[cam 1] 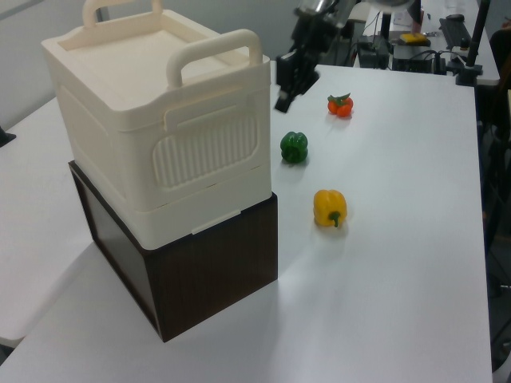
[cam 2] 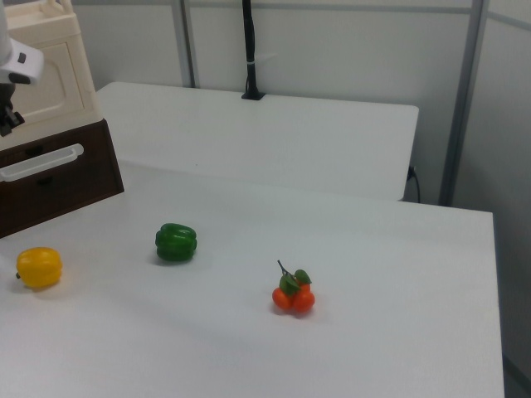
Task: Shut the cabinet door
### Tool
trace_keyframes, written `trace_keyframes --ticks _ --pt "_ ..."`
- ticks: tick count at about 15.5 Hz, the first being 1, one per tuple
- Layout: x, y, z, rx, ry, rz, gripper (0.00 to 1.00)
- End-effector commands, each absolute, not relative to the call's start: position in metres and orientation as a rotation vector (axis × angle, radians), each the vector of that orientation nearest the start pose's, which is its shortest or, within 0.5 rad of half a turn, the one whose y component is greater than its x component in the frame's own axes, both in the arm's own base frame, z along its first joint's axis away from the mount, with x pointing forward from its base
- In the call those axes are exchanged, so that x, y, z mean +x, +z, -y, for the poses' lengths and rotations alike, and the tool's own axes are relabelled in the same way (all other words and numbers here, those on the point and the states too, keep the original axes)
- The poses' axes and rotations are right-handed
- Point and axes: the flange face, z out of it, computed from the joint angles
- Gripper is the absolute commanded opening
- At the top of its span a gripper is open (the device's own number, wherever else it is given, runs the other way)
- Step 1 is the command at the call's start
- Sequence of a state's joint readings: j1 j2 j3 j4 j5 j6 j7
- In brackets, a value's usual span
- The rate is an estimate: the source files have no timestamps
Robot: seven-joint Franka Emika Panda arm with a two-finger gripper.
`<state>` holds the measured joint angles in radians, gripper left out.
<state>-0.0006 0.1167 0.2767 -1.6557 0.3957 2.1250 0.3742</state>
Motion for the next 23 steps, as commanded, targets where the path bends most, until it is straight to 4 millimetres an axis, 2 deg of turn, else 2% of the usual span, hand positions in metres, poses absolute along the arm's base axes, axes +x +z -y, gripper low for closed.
trace_keyframes --ticks 1,5,10,12,15,17,20,23 --pt "0.576 0.602 -0.143 -2.764 -0.23 -0.28 0.98" --pt "0.55 0.622 -0.108 -2.931 -0.134 -0.284 1.0" --pt "0.539 0.634 -0.067 -2.98 -0.03 -0.356 1.0" --pt "0.533 0.642 -0.053 -3.009 -0.047 -0.268 1.0" --pt "0.535 0.645 -0.027 -3.029 -0.091 -0.074 1.0" --pt "0.539 0.646 -0.018 -3.042 -0.132 0.022 1.0" --pt "0.547 0.643 -0.02 -3.071 -0.195 0.143 1.0" --pt "0.55 0.642 -0.018 -3.069 -0.208 0.158 1.0"
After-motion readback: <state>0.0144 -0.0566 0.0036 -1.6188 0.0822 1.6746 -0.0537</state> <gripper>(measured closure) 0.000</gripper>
